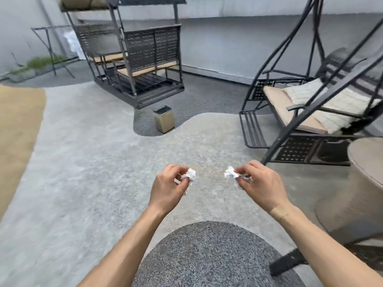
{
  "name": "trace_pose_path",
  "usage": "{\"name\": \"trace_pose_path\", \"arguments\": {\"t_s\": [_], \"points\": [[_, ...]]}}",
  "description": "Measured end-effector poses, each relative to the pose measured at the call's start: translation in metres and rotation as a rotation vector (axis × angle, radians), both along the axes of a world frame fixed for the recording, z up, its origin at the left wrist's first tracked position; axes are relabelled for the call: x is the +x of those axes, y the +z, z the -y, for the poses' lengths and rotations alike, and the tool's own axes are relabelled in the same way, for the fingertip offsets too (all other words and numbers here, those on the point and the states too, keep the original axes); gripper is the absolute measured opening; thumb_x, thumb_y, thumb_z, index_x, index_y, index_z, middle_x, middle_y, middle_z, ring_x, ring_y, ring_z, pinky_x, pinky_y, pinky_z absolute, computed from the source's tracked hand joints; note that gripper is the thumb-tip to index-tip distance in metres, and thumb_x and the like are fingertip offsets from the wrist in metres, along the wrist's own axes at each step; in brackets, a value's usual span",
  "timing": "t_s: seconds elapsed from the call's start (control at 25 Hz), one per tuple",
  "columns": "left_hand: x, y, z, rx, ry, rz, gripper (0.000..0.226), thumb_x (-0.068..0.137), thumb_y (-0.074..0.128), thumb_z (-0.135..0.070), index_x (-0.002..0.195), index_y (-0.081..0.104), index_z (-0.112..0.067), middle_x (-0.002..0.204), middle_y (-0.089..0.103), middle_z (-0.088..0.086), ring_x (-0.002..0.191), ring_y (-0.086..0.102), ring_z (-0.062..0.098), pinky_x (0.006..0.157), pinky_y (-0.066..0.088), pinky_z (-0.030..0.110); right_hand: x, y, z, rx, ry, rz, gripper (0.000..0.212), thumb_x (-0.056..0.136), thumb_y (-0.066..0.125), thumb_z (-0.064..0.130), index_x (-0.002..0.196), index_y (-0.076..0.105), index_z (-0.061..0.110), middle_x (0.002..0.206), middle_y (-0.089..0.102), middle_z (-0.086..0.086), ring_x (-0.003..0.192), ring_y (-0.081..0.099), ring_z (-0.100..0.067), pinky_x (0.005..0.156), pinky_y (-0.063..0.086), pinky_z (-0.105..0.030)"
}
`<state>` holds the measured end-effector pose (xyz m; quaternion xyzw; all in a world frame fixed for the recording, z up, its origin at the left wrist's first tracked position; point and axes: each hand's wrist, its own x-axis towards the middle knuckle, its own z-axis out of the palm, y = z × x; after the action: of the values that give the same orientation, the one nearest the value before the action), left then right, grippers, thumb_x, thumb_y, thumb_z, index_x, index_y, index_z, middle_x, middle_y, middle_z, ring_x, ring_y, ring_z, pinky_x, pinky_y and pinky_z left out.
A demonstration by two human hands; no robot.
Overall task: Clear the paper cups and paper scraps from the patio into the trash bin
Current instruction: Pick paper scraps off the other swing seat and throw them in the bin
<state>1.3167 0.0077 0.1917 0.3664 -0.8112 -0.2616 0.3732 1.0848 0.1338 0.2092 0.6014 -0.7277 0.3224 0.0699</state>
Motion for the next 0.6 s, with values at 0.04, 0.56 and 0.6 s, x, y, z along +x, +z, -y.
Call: {"name": "trace_pose_path", "arguments": {"t_s": [0.04, 0.56, 0.6], "points": [[0.010, -0.001, 0.014, 0.003, 0.024, -0.002, 0.013, 0.083, 0.071, -0.015, 0.096, 0.072, -0.018, 0.096, 0.065, -0.011, 0.078, 0.062, 0.004, 0.068, 0.056, 0.035, 0.006, 0.000, 0.019, -0.008, 0.020, 0.006, 0.015, 0.076, 0.078, 0.019, 0.089, 0.072, 0.023, 0.087, 0.065, 0.014, 0.072, 0.062, -0.005, 0.058, 0.051, -0.026], [-0.002, -0.022, 0.177, 0.034, 0.209, -0.001, 0.016, 0.084, 0.072, -0.017, 0.099, 0.072, -0.021, 0.096, 0.064, -0.013, 0.079, 0.061, -0.001, 0.069, 0.056, 0.033, -0.022, -0.021, 0.233, 0.022, 0.222, 0.056, 0.016, 0.077, 0.077, 0.022, 0.089, 0.070, 0.029, 0.089, 0.064, 0.017, 0.071, 0.063, -0.007, 0.058, 0.054, -0.033], [-0.010, -0.023, 0.192, 0.043, 0.216, -0.005, 0.016, 0.084, 0.072, -0.017, 0.099, 0.072, -0.022, 0.096, 0.064, -0.014, 0.079, 0.061, -0.001, 0.069, 0.056, 0.033, -0.032, -0.020, 0.252, 0.025, 0.229, 0.069, 0.015, 0.077, 0.076, 0.022, 0.089, 0.070, 0.028, 0.089, 0.064, 0.016, 0.072, 0.064, -0.010, 0.059, 0.053, -0.034]]}}
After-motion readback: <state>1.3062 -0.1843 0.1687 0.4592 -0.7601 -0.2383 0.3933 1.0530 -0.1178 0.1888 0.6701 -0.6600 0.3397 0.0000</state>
